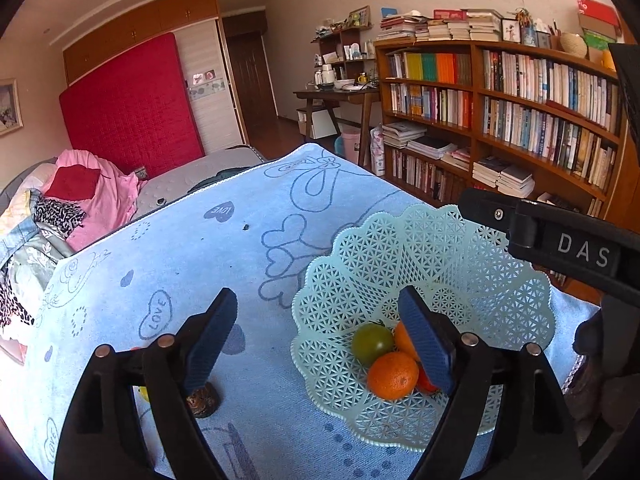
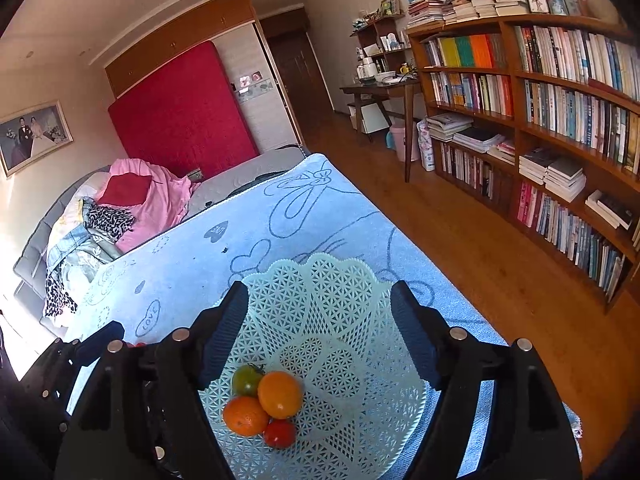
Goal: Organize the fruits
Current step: 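Open the left tool into the basket while the right tool releases the orange tomato there, then move both open tools away from the basket toward the fruits on the towel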
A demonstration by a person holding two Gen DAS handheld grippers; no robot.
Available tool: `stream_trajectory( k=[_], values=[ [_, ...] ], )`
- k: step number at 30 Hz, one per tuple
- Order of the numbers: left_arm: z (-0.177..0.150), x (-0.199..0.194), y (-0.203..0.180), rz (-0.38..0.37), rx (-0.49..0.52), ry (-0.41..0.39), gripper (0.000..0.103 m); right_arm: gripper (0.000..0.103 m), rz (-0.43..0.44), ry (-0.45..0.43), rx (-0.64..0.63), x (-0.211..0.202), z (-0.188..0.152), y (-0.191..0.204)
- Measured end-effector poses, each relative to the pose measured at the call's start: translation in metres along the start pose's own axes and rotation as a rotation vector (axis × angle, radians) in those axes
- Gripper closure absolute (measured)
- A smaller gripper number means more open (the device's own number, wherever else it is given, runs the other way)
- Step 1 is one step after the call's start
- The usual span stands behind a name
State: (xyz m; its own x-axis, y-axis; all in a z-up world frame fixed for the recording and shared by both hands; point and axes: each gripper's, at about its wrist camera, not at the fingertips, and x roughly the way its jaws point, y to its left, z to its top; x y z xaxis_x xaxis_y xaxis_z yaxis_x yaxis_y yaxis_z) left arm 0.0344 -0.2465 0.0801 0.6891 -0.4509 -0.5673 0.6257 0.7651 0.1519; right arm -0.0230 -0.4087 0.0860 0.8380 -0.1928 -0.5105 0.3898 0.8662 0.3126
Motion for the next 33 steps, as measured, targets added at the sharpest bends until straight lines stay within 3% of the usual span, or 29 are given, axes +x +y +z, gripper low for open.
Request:
stream_trajectory(
  k=[9, 11, 14, 18, 33],
  values=[
    [-0.005, -0.01, 0.016, 0.066, -0.016, -0.012, 0.021, 0.019, 0.019, -0.031, -0.037, -0.009, -0.002, 0.013],
    [-0.007, -0.013, 0.02, 0.078, -0.023, -0.015, 0.015, 0.019, 0.024, -0.039, -0.047, -0.011, -0.003, 0.017],
    [-0.01, -0.017, 0.027, 0.095, -0.032, -0.019, 0.015, 0.018, 0.032, -0.046, -0.062, -0.013, -0.005, 0.023],
    [-0.013, -0.019, 0.034, 0.115, -0.042, -0.016, 0.015, 0.008, 0.054, -0.061, -0.098, -0.015, -0.01, 0.033],
    [-0.033, -0.029, 0.062, 0.195, -0.092, 0.002, 0.014, 0.008, 0.113, -0.028, -0.18, -0.013, -0.025, 0.066]
  ],
)
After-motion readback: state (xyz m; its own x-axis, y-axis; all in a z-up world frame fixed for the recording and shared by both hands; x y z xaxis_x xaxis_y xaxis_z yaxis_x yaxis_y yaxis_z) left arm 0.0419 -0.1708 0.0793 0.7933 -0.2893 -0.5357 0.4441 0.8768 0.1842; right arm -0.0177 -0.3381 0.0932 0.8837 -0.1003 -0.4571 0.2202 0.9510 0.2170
